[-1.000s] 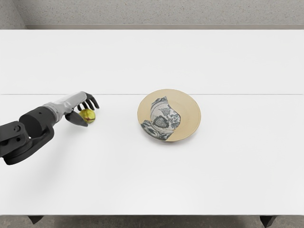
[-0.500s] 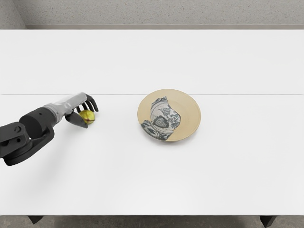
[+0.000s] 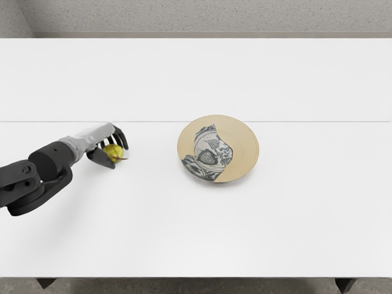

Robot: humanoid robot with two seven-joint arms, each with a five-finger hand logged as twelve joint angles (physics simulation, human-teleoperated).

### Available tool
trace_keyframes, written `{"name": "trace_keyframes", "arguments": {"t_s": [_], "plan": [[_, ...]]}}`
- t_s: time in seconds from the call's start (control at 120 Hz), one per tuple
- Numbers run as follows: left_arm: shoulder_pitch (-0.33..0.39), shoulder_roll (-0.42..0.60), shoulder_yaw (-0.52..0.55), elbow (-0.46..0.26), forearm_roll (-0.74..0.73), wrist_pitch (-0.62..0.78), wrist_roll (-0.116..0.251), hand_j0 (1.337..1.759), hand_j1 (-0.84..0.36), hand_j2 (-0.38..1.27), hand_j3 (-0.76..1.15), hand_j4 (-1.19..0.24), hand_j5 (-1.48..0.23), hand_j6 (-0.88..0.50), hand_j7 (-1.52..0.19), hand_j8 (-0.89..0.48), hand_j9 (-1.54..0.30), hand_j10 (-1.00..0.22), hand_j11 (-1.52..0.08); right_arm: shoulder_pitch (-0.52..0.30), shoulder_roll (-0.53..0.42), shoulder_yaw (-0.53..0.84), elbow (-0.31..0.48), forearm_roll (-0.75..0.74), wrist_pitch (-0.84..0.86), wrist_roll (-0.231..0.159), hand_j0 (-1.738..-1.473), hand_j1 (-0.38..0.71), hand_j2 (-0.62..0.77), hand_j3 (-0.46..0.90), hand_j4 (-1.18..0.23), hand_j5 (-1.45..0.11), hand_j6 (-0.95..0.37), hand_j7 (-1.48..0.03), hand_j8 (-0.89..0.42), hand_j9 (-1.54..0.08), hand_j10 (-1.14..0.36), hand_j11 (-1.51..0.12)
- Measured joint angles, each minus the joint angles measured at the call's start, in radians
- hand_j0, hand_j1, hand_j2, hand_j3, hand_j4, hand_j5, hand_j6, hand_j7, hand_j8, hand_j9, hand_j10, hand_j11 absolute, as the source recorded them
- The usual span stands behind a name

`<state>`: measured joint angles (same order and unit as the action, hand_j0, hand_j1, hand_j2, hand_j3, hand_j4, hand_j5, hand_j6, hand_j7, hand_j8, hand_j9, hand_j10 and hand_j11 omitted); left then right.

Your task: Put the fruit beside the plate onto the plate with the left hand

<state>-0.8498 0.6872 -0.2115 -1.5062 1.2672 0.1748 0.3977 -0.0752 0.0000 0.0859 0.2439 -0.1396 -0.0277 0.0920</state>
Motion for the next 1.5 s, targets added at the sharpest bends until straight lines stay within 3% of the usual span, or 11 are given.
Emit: {"name": "trace_keyframes", "arguments": {"t_s": [0.3, 0.4, 0.608, 0.875, 1.083, 1.267, 1.5], "plan": [[0.000, -0.002, 0.002, 0.000, 0.000, -0.001, 0.003, 1.650, -0.25, 0.14, 0.00, -0.72, -0.77, -0.50, -0.82, -0.45, -0.90, -0.66, -0.90, 0.000, 0.000, 0.000, 0.000, 0.000, 0.000, 0.000, -1.658, -0.33, 0.00, 0.00, -0.02, -0.02, -0.02, -0.02, -0.02, -0.02, -0.02, -0.02], [0.000, -0.002, 0.008, 0.000, 0.000, -0.002, 0.004, 1.648, -0.25, 0.04, 0.00, -0.73, -0.79, -0.46, -0.85, -0.41, -0.92, -0.66, -0.92, 0.000, 0.000, 0.000, 0.000, 0.000, 0.000, 0.000, -1.658, -0.33, 0.00, 0.00, -0.02, -0.02, -0.02, -0.02, -0.02, -0.02, -0.02, -0.02], [-0.011, -0.001, 0.011, 0.000, -0.020, -0.004, 0.005, 1.648, -0.25, 0.15, 0.00, -0.74, -0.82, -0.49, -0.89, -0.46, -0.94, -0.67, -0.94, 0.000, 0.000, 0.000, 0.000, 0.000, -0.001, 0.000, -1.658, -0.33, 0.00, 0.00, -0.02, -0.02, -0.01, -0.02, -0.02, -0.02, -0.02, -0.02], [-0.047, 0.004, -0.020, 0.000, -0.187, -0.024, 0.005, 1.653, -0.26, 0.36, 0.00, -0.70, -0.90, -0.53, -0.91, -0.50, -0.93, -0.68, -0.93, 0.000, 0.000, 0.000, 0.000, 0.000, 0.000, 0.000, -1.658, -0.33, 0.00, 0.00, -0.02, -0.02, -0.01, -0.02, -0.01, -0.02, -0.01, -0.02], [-0.048, 0.008, -0.136, 0.003, -0.313, -0.165, 0.007, 1.654, -0.27, 0.37, 0.00, -0.68, -0.94, -0.51, -0.93, -0.50, -0.93, -0.69, -0.93, 0.000, 0.000, 0.000, 0.000, 0.000, 0.000, 0.000, -1.658, -0.33, 0.00, 0.00, -0.02, -0.02, -0.01, -0.02, -0.01, -0.02, -0.01, -0.02], [-0.071, 0.006, -0.279, 0.063, -0.443, -0.413, 0.009, 1.655, -0.29, 0.38, 0.00, -0.68, -0.96, -0.50, -0.93, -0.49, -0.93, -0.69, -0.93, -0.001, 0.000, 0.000, 0.000, 0.000, 0.000, 0.000, -1.658, -0.33, 0.00, 0.00, -0.02, -0.02, -0.01, -0.02, -0.01, -0.02, -0.01, -0.02], [-0.128, -0.001, -0.326, 0.079, -0.579, -0.547, 0.010, 1.656, -0.28, 0.37, 0.00, -0.68, -0.96, -0.51, -0.93, -0.49, -0.93, -0.70, -0.93, -0.001, 0.000, 0.000, -0.001, 0.000, 0.000, 0.000, -1.658, -0.33, 0.00, 0.00, -0.02, -0.02, -0.01, -0.02, -0.01, -0.02, -0.01, -0.02]]}}
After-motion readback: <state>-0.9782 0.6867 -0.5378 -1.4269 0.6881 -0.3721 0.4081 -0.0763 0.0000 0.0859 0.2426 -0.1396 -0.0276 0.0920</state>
